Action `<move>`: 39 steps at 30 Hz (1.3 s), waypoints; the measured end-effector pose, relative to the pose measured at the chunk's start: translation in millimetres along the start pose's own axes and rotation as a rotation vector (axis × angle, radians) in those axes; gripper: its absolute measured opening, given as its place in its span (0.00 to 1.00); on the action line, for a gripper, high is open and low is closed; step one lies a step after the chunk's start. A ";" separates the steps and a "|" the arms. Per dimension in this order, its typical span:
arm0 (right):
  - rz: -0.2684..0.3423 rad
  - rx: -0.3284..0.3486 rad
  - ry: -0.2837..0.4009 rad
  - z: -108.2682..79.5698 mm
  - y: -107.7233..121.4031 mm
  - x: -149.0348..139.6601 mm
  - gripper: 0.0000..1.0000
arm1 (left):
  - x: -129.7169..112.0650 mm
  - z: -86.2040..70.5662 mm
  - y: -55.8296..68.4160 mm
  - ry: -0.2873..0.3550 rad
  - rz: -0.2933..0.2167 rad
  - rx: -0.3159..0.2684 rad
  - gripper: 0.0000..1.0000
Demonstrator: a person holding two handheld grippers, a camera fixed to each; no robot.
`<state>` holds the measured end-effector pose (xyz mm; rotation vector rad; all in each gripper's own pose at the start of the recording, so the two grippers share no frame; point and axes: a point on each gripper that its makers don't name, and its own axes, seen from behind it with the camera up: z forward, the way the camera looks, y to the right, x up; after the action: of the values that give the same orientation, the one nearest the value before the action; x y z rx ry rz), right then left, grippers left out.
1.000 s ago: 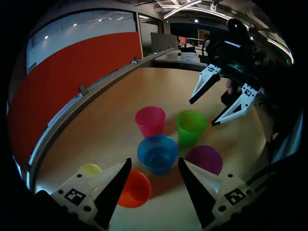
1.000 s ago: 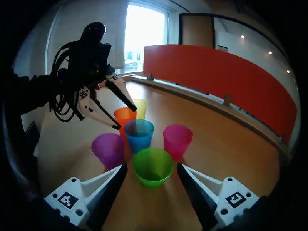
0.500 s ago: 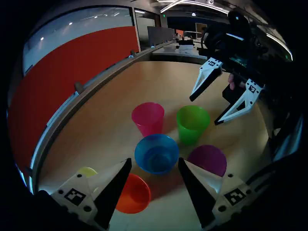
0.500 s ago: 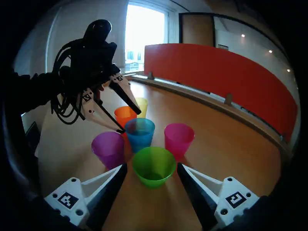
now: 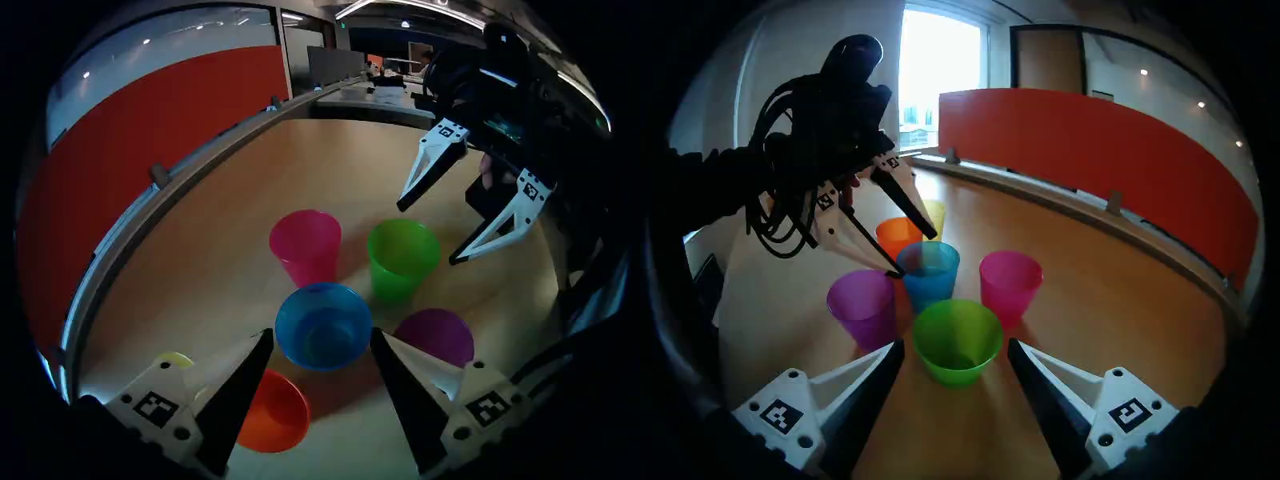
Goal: Pour water
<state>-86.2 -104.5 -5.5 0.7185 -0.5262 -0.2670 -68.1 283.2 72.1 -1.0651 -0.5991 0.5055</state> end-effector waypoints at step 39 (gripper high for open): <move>0.040 0.006 -0.036 30.2 4.6 -18.0 1.00 | -9.4 30.3 1.0 -0.058 -0.009 0.004 0.90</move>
<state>-117.4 -110.6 10.2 0.7091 -0.5748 -0.2413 -95.5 297.2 80.0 -1.0465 -0.6535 0.5315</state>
